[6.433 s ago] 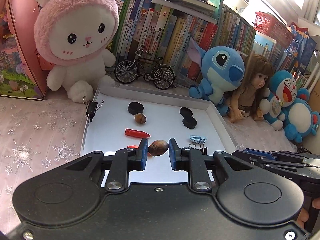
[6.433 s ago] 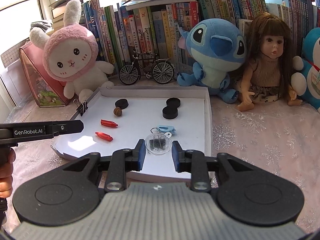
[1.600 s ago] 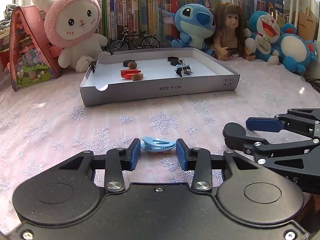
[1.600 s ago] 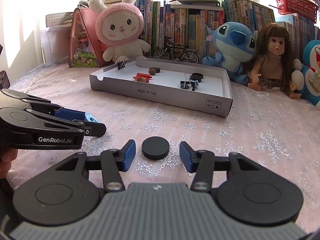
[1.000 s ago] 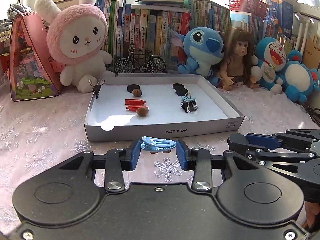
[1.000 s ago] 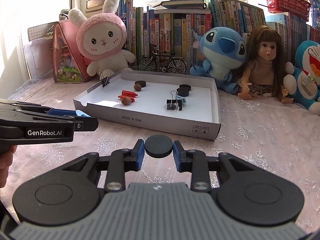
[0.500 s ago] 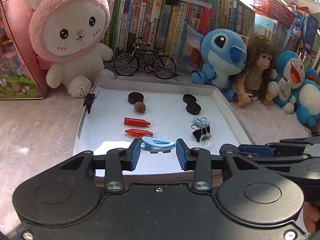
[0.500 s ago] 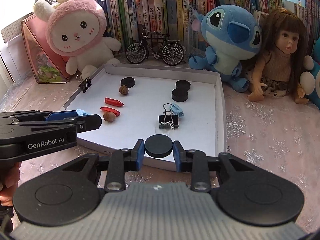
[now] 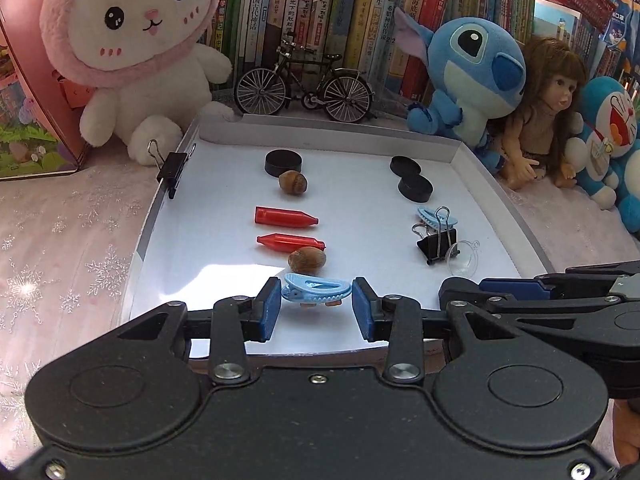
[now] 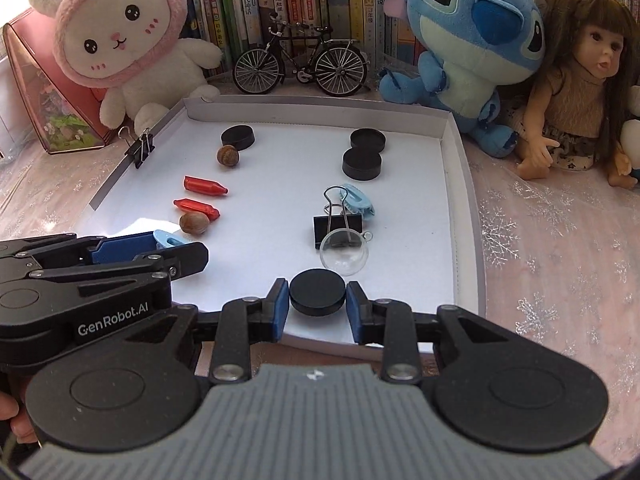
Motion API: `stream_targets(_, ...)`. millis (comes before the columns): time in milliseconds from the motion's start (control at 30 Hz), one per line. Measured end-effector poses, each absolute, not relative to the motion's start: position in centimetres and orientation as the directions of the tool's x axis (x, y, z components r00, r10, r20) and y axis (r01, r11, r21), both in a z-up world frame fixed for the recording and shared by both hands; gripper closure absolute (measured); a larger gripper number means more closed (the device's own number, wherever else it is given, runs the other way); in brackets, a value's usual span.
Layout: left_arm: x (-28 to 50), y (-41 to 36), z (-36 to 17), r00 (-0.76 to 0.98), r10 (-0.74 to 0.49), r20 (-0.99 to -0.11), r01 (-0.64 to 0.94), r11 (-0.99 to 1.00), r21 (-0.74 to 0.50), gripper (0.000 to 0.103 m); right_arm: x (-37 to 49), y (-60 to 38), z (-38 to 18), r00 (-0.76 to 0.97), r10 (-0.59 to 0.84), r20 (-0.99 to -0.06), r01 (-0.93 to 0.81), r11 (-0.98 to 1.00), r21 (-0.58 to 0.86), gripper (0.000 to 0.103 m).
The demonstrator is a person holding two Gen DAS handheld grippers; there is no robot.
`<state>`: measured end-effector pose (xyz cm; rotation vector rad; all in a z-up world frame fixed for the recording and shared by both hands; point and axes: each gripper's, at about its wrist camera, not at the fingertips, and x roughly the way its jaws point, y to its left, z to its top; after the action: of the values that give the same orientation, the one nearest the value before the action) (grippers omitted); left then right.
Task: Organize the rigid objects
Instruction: 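Carry the blue hair clip and the black puck over the white tray, then open the left gripper to drop the hair clip while the right gripper releases the puck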
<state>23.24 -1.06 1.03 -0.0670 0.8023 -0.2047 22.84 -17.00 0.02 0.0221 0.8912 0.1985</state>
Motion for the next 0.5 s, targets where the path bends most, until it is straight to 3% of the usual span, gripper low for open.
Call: stream_targets(500,24.4,-1.9,0.0,0.733,-0.133,-0.668,0.126,0.99,-0.059,0.065,23.3,-18.0,-1.2,0.673,0.164,-0.721,-0.112,0.986,0.121,0.067)
